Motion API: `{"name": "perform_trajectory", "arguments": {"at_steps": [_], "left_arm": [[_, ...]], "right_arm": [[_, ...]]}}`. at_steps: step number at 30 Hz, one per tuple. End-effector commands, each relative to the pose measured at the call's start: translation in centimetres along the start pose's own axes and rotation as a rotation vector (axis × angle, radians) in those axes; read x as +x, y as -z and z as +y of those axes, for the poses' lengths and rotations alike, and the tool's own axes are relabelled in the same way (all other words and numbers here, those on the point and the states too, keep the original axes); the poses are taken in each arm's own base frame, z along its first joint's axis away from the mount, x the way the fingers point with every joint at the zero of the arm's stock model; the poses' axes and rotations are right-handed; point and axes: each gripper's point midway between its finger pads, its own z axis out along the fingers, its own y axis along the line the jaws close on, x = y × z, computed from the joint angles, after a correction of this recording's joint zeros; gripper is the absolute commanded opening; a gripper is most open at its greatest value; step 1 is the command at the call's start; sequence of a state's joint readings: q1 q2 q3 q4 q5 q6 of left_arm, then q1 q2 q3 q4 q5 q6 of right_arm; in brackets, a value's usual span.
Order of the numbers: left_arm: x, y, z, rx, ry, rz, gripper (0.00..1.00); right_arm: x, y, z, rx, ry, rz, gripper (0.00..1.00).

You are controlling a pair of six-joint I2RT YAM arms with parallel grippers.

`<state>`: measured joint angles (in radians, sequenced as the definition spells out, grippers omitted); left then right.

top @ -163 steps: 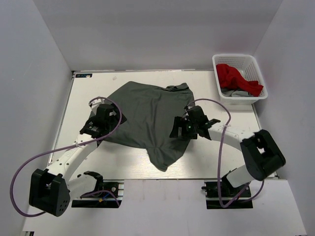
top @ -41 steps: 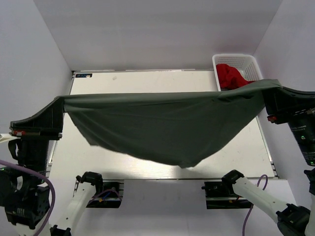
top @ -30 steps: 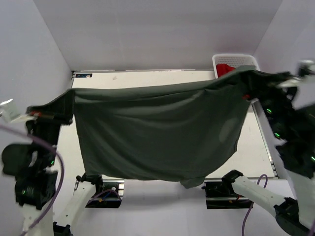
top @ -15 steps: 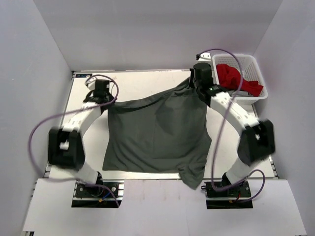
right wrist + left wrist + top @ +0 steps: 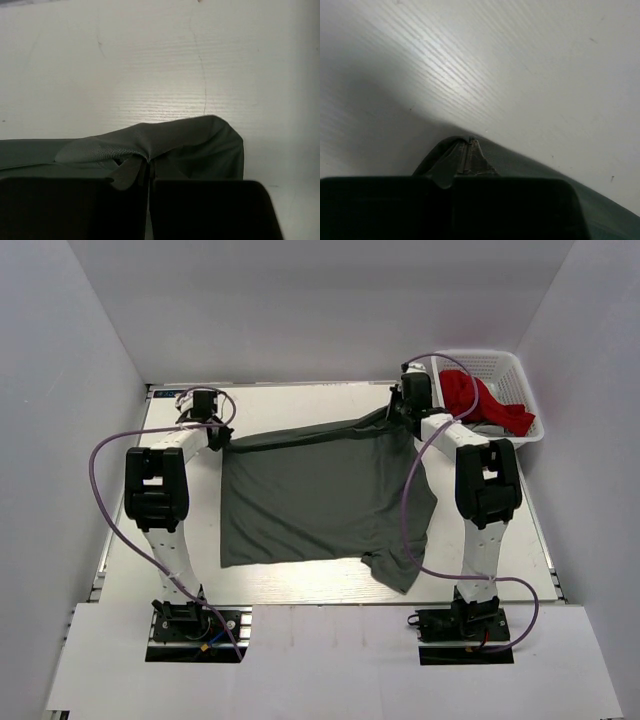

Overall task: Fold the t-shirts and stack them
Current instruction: Fold the flattened tshirt in 1/3 of the way

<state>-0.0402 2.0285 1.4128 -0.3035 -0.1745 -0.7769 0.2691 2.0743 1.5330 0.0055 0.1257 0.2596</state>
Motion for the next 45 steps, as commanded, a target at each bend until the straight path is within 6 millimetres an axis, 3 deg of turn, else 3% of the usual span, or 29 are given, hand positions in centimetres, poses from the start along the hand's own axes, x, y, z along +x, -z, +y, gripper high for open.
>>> {"name": "perform_trajectory", "arguments": {"at_steps": [1, 3, 7, 11, 12, 13, 16, 17, 18, 21, 22, 24, 25, 27, 28, 29, 30, 31, 32, 33, 35, 36, 40, 41, 45], "left_arm": [[-2.9, 1.5, -3.6, 0.124, -0.015, -0.05, 0.0], [-3.4, 2.5, -4.0, 0.142, -0.036, -0.057, 0.0], [-2.1, 4.3, -2.5, 0.138, -0.05, -0.039, 0.0], [-1.2, 5.6, -1.2, 0.129, -0.052, -0.03, 0.0], [-0.9, 5.9, -1.1, 0.135, -0.061, -0.023, 0.0], [-0.2, 5.9, -0.4, 0.119, -0.065, -0.005, 0.0], [0.4, 6.9, 0.4, 0.113, -0.066, 0.001, 0.0], [0.5, 7.1, 0.6, 0.112, -0.075, 0.002, 0.0], [0.8, 7.2, 0.9, 0.109, -0.076, 0.005, 0.0], [2.1, 7.7, 2.3, 0.086, -0.08, 0.03, 0.0], [2.7, 7.6, 2.8, 0.071, -0.083, 0.047, 0.0], [4.1, 7.8, 3.8, 0.052, -0.095, 0.077, 0.0], [4.3, 8.0, 4.0, 0.05, -0.096, 0.079, 0.0], [5.6, 8.2, 5.3, 0.026, -0.1, 0.106, 0.0], [6.0, 8.4, 5.6, 0.025, -0.102, 0.123, 0.0], [6.5, 8.6, 5.7, 0.021, -0.103, 0.143, 0.04], [6.8, 8.7, 6.1, 0.009, -0.106, 0.156, 0.12], [7.1, 8.8, 6.4, -0.004, -0.108, 0.171, 0.24], [7.1, 9.0, 6.8, -0.027, -0.111, 0.177, 0.37], [7.0, 9.3, 6.8, -0.026, -0.111, 0.176, 0.57], [6.4, 10.0, 6.6, -0.033, -0.112, 0.168, 0.79], [5.9, 10.6, 6.3, -0.021, -0.11, 0.156, 1.0], [3.9, 13.1, 4.8, 0.022, -0.099, 0.087, 1.0], [3.5, 13.4, 4.5, 0.038, -0.095, 0.071, 1.0], [2.0, 14.1, 1.4, 0.179, -0.099, 0.021, 1.0]], "right_arm": [[-5.6, 1.5, 2.0, -0.101, -0.016, -0.132, 0.0], [-5.3, 2.0, 1.5, -0.084, -0.028, -0.122, 0.0], [-4.7, 5.0, 1.1, -0.08, -0.037, -0.105, 0.0], [-1.3, 7.0, 0.6, -0.084, -0.048, -0.035, 0.0], [0.4, 7.2, 0.2, -0.072, -0.049, -0.004, 0.0], [-0.1, 8.3, 0.1, -0.062, -0.048, -0.025, 0.0], [1.6, 10.3, -1.3, -0.008, -0.078, -0.022, 0.0], [0.9, 11.7, -1.2, -0.008, -0.107, -0.05, 0.0], [3.4, 11.7, -2.0, 0.017, -0.11, -0.006, 0.0], [6.2, 12.7, -2.2, 0.02, -0.156, 0.038, 0.0], [8.5, 12.9, -2.6, 0.033, -0.192, 0.08, 0.0], [8.8, 13.5, -2.3, 0.014, -0.222, 0.063, 0.0], [10.7, 13.8, -2.6, 0.024, -0.235, 0.099, 0.0], [12.0, 14.1, -3.0, 0.034, -0.245, 0.128, 0.0], [13.7, 14.4, -3.2, 0.041, -0.246, 0.162, 0.0], [14.3, 14.6, -3.2, 0.044, -0.251, 0.177, 0.0], [15.0, 14.7, -3.4, 0.047, -0.251, 0.198, 0.19], [16.8, 15.3, -3.8, 0.068, -0.24, 0.255, 0.31], [17.3, 15.5, -3.7, 0.061, -0.233, 0.275, 0.37], [18.2, 15.9, -3.3, 0.035, -0.226, 0.315, 0.49], [18.9, 16.9, -2.4, -0.029, -0.202, 0.347, 0.55], [18.1, 17.3, -2.3, -0.044, -0.206, 0.324, 0.57], [13.6, 18.6, -1.0, -0.096, -0.199, 0.208, 0.84], [11.1, 19.0, -0.3, -0.123, -0.198, 0.145, 0.88], [7.8, 18.2, 0.6, -0.153, -0.212, 0.069, 0.9]]}}
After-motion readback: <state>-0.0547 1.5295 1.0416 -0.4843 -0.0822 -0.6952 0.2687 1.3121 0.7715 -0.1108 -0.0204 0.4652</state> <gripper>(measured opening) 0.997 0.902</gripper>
